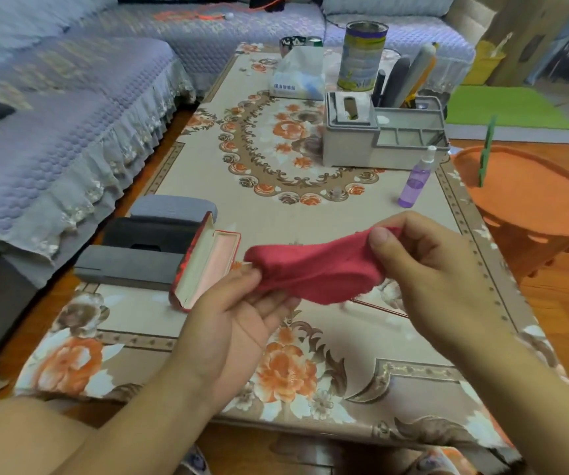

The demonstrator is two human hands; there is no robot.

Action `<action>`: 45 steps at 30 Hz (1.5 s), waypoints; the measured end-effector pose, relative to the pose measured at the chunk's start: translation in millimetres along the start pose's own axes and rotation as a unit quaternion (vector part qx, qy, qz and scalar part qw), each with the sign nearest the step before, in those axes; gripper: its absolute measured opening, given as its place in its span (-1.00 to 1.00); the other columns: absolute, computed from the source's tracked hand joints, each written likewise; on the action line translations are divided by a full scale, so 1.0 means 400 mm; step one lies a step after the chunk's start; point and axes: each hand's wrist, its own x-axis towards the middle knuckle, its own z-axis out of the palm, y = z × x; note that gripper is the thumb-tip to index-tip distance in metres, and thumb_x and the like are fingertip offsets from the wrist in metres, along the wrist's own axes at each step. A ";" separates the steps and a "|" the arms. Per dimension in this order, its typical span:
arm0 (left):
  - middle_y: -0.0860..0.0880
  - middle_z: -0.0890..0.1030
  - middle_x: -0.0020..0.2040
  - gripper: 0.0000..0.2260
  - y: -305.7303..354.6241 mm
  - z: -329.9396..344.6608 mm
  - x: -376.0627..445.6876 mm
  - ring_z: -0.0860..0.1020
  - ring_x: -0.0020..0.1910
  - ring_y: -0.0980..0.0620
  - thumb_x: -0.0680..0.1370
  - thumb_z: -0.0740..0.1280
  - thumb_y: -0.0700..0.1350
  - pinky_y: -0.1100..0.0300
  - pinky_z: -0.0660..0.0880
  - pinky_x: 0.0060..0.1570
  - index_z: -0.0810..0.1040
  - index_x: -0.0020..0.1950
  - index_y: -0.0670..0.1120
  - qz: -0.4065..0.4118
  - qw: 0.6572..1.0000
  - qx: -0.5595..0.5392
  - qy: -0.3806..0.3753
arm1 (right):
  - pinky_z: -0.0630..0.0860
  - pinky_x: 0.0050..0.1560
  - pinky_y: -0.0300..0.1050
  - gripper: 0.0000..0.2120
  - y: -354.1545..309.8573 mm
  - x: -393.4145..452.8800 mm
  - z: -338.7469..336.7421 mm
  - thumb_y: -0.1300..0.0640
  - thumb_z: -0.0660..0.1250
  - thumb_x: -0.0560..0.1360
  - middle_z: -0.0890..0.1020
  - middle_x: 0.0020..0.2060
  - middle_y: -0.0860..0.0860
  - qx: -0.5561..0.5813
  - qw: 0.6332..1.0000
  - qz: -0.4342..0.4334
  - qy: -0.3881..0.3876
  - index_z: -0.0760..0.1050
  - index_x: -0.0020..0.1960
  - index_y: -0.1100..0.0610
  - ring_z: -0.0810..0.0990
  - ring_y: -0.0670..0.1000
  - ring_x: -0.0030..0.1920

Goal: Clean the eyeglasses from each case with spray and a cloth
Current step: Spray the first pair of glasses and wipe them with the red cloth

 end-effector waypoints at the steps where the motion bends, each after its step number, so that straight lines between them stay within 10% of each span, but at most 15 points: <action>1: -0.26 0.66 0.16 -0.77 0.001 0.007 -0.003 0.64 0.20 -0.20 0.60 0.23 -0.19 -0.12 0.56 0.25 0.59 0.19 -0.19 -0.002 0.999 -0.035 0.003 | 0.56 -0.26 -0.14 -0.79 0.004 -0.003 0.008 0.14 0.27 0.64 0.63 -0.40 0.05 0.028 0.999 0.041 0.007 0.59 -0.10 0.18 0.60 -0.03 -0.39; 5: -0.23 0.69 0.12 -0.76 0.020 0.017 -0.002 0.69 0.10 -0.13 0.69 0.19 -0.11 -0.10 0.60 0.16 0.53 0.30 -0.14 0.066 0.993 0.062 0.074 | 0.65 -0.05 0.16 -0.61 0.036 -0.007 0.020 0.01 0.25 0.66 0.63 -0.40 0.09 -0.022 0.965 0.241 -0.098 0.58 -0.13 0.31 0.62 0.08 -0.35; 8: -0.21 0.71 0.00 -0.79 0.060 -0.001 0.013 0.70 -0.04 -0.10 0.64 0.28 0.04 -0.05 0.64 0.05 0.59 0.12 -0.06 0.105 0.948 0.265 0.142 | 0.58 0.13 -0.02 -0.80 0.050 -0.020 0.015 -0.10 0.31 0.59 0.70 -0.05 -0.11 -0.323 0.913 0.151 -0.197 0.63 0.04 0.00 0.65 -0.09 0.00; 11: -0.16 0.68 -0.19 -0.66 0.071 -0.009 0.013 0.64 -0.25 -0.07 0.52 0.38 0.21 0.11 0.58 -0.26 0.56 -0.07 -0.08 0.110 0.876 0.453 0.127 | 0.53 0.24 -0.18 -0.55 0.035 -0.036 0.043 -0.10 0.47 0.49 0.64 0.14 -0.21 -0.123 0.964 0.131 -0.197 0.47 0.34 -0.12 0.58 -0.24 0.20; 15: -0.06 0.48 -0.46 -0.54 0.055 0.008 0.002 0.34 -0.55 0.09 0.48 0.40 0.21 0.31 0.29 -0.55 0.48 -0.15 -0.21 0.148 0.809 0.560 0.098 | 0.60 0.12 -0.11 -0.52 0.059 -0.084 0.120 0.13 0.52 0.49 0.73 0.03 -0.03 0.074 0.933 0.235 -0.261 0.46 0.36 0.00 0.70 -0.07 0.06; 19: 0.01 0.40 -0.50 -0.57 0.073 0.008 0.006 0.33 -0.50 0.09 0.36 0.45 0.25 0.24 0.30 -0.46 0.47 -0.28 -0.12 0.151 0.847 0.503 0.082 | 0.58 -0.20 -0.14 -0.90 0.082 -0.081 0.127 0.34 0.30 0.59 0.65 -0.20 0.16 0.202 0.909 0.337 -0.142 0.59 0.04 0.29 0.64 0.02 -0.26; 22: -0.13 0.53 -0.33 -0.62 0.088 0.002 0.007 0.47 -0.31 -0.08 0.30 0.48 0.28 -0.04 0.37 -0.19 0.53 -0.31 -0.02 0.124 0.911 0.385 0.076 | 0.65 0.03 -0.02 -0.76 0.091 -0.072 0.119 0.25 0.19 0.64 0.57 0.02 0.30 0.345 0.841 0.399 -0.120 0.57 0.17 0.34 0.65 0.26 0.08; 26: -0.12 0.50 -0.34 -0.55 0.084 0.001 0.004 0.42 -0.37 -0.06 0.43 0.42 0.32 -0.05 0.34 -0.22 0.50 -0.22 -0.07 0.123 0.898 0.417 0.070 | 0.47 0.38 0.17 -0.42 0.091 -0.098 0.137 -0.16 0.16 0.66 0.60 0.25 0.32 0.498 0.713 0.461 -0.177 0.51 0.33 0.34 0.59 0.26 0.30; 29: -0.02 0.49 -0.42 -0.68 0.084 0.000 0.005 0.42 -0.47 0.06 0.49 0.38 0.17 0.10 0.35 -0.31 0.49 -0.19 -0.07 0.106 0.909 0.397 0.073 | 0.49 0.38 0.13 -0.57 0.087 -0.103 0.137 0.08 0.34 0.61 0.56 0.32 0.32 0.488 0.749 0.409 -0.185 0.50 0.35 0.37 0.58 0.21 0.28; 36: -0.13 0.73 -0.19 -0.88 0.101 -0.011 0.008 0.70 -0.25 -0.12 0.63 0.32 -0.01 -0.09 0.57 -0.14 0.51 0.01 -0.05 0.134 0.879 0.454 0.064 | 0.64 0.05 0.05 -0.67 0.074 -0.023 0.059 0.30 0.29 0.59 0.65 -0.17 0.10 0.120 0.964 0.237 -0.007 0.53 0.30 0.03 0.64 0.03 -0.15; 41: -0.08 0.73 -0.24 -0.92 0.081 -0.005 0.018 0.69 -0.31 -0.01 0.66 0.29 -0.07 0.28 0.52 -0.31 0.54 0.06 -0.05 0.149 0.878 0.448 0.077 | 0.64 0.06 0.27 -0.68 0.083 -0.028 0.082 0.26 0.13 0.66 0.62 -0.07 0.23 0.274 0.898 0.343 0.019 0.40 0.38 0.10 0.60 0.31 -0.15; 45: -0.11 0.73 -0.09 -0.94 0.061 -0.027 0.040 0.68 -0.02 -0.15 0.58 0.41 0.00 -0.12 0.61 0.08 0.66 -0.02 0.05 0.093 0.889 0.436 0.102 | 0.63 -0.10 0.01 -0.61 0.092 -0.029 0.074 0.22 0.34 0.61 0.67 -0.06 0.16 0.281 0.883 0.375 -0.022 0.40 0.41 0.14 0.63 0.14 -0.13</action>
